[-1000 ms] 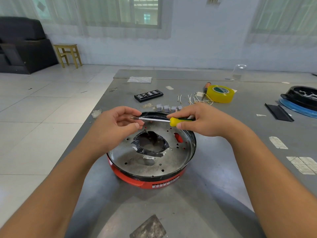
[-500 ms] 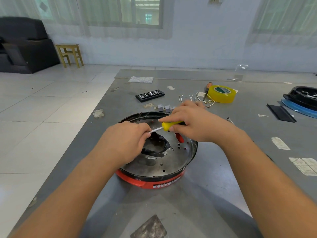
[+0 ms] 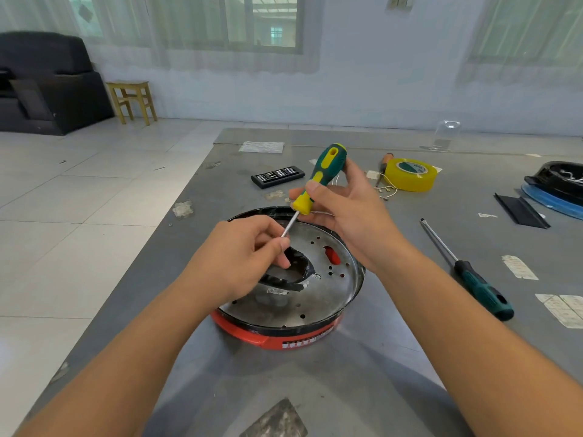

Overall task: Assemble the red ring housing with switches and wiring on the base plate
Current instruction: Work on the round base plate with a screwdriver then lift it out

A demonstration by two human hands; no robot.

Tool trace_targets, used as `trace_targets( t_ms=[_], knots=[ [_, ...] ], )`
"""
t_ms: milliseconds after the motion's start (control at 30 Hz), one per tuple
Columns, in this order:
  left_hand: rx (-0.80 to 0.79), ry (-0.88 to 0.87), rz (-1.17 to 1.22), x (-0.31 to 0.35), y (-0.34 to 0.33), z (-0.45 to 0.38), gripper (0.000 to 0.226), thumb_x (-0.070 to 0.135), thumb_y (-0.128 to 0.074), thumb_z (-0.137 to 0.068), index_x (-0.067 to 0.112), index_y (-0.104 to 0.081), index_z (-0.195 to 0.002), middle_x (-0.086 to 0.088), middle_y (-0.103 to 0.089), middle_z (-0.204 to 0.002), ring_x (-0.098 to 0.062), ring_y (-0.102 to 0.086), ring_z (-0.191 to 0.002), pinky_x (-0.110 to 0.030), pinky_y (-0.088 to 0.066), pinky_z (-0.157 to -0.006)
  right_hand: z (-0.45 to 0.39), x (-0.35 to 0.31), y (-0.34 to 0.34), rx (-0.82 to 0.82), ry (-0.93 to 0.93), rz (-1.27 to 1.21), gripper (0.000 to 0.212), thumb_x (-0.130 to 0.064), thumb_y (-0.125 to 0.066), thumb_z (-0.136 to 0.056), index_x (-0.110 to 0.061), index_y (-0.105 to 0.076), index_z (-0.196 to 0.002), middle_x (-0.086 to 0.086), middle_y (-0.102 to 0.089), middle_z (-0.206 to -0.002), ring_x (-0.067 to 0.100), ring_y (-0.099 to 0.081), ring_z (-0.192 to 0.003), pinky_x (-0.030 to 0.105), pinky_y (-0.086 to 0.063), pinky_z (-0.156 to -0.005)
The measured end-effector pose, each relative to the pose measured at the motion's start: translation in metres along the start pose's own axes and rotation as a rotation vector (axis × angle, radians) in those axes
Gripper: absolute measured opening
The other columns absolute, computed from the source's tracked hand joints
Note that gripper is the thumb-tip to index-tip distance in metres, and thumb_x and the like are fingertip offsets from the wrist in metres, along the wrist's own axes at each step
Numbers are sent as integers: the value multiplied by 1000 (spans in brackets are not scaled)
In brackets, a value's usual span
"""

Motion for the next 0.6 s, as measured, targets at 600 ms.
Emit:
trace_targets(
  t_ms=[600],
  knots=[
    [50,-690,-373,-28,-6,55,44,44,-40,-107,20,-77,-103,9,-75,-112,-15,-70,-100,-44,-56,-77,-3,-5,15,-124,153,132,58,-13,-64,-99,-20,-39,-151,9,-77,-91,22,-75,-92,30,-59,-79]
  ],
)
Point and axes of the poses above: each hand's wrist, its own z-axis away from the middle knuckle, its own y-axis out of the back of the hand, x = y × z, the point moved 3 cm from there along -z, towards the middle knuckle
